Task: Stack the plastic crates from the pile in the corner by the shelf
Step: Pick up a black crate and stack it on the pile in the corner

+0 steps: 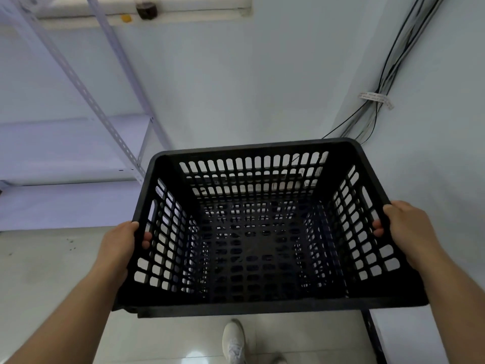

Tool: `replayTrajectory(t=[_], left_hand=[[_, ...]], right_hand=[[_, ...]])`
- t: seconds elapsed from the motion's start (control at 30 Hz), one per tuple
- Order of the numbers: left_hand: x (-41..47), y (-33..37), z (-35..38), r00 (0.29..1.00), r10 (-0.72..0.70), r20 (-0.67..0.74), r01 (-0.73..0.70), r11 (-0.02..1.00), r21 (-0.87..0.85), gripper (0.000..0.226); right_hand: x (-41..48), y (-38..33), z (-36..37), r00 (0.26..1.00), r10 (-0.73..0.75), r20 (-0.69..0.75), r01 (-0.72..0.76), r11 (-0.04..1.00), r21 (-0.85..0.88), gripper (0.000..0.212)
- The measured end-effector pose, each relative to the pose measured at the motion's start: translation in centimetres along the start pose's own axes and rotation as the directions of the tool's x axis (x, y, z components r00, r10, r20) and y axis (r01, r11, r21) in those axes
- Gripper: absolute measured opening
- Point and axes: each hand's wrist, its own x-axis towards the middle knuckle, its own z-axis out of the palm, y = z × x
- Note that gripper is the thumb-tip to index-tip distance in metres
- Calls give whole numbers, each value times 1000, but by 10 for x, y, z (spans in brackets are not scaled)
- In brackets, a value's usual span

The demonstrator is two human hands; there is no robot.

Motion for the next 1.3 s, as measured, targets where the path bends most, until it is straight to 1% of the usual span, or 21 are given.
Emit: replayTrajectory(t=[0.2, 0.37, 0.47, 0.8, 0.93, 1.03, 1.13, 1.3], left_hand=[[9, 9, 8, 999, 25, -20, -25, 1000, 7, 39], [18, 11, 11, 1000, 13, -20, -13, 1000, -26, 38], [22, 10, 11, 1000, 7, -19, -7, 999, -35, 38], [13, 11, 9, 1000, -30, 9, 30, 999, -10, 36], [15, 13, 8, 999, -31, 12, 31, 999, -40, 34], [15, 11, 6, 999, -42, -5, 42, 999, 1, 35], [9, 7, 5, 999, -34, -5, 34, 999, 2, 37], [9, 5, 8, 1000, -12, -24, 12, 1000, -20, 38]], right_hand=[[4, 3, 8, 1000, 19, -2, -19, 1000, 5, 23], [22, -6, 17, 1000, 17, -3, -17, 1000, 26, 24], [28, -8, 17, 999, 48, 14, -49, 997, 61, 24], [23, -10, 11, 995, 79, 58, -84, 992, 91, 24], [23, -9, 10, 995, 86, 53, -91, 989, 112, 29], [20, -4, 7, 994, 96, 48, -101, 988, 114, 32], [15, 1, 7, 996, 83, 40, -87, 991, 98, 34], [11, 5, 8, 998, 52, 36, -54, 995, 82, 29]])
